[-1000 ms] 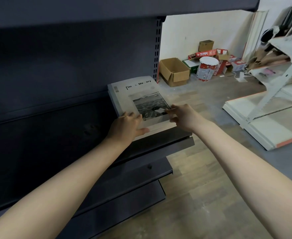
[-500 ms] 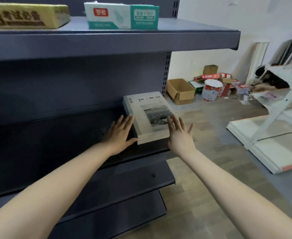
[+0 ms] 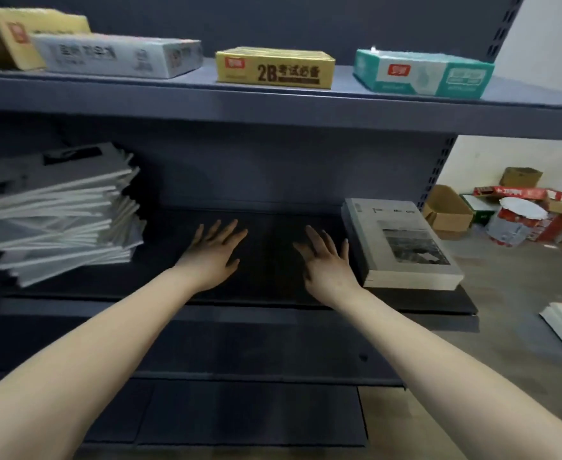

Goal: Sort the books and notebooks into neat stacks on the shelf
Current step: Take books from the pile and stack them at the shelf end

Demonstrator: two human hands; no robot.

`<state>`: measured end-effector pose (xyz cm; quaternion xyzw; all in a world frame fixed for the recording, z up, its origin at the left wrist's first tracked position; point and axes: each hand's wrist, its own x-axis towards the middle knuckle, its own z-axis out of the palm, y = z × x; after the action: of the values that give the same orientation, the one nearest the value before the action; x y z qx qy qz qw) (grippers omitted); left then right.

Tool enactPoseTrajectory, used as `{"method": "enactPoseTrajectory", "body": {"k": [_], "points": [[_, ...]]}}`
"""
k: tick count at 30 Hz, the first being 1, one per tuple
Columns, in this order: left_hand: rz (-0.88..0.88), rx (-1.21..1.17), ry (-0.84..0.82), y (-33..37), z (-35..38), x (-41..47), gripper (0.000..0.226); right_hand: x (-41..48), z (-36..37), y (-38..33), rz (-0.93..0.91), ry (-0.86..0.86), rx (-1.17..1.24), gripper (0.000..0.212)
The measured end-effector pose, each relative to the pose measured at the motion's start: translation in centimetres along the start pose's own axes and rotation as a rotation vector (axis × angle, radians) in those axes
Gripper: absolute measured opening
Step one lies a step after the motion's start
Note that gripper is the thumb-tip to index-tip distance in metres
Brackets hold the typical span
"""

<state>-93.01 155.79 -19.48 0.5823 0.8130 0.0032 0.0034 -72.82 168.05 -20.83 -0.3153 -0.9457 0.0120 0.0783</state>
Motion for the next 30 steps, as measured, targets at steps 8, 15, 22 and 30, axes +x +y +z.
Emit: {"method": "enactPoseTrajectory", "body": {"k": [8,15,22,30], "points": [[-0.233,0.047,0.197,-11.5,-2.7,-9.5,0.06,4.9,0.3,-12.0,-0.291,0.039,0.052,0.056],[-0.453,0.107,0.241,-18.4,-3.9,-18.3,0.056,8.3,-0.5,-24.3,-0.556,0.193,0.127,0.051],[-0.644,0.141,0.247,-23.9,-5.0,-26.0,0.057,10.8,-2.3,-37.0,-0.77,0.237,0.106,0.055],[-0.673,0.129,0.207,-27.7,-3.9,-28.5,0.057,15.3,-2.3,-43.1,-0.654,0.163,-0.006,0.073]]}}
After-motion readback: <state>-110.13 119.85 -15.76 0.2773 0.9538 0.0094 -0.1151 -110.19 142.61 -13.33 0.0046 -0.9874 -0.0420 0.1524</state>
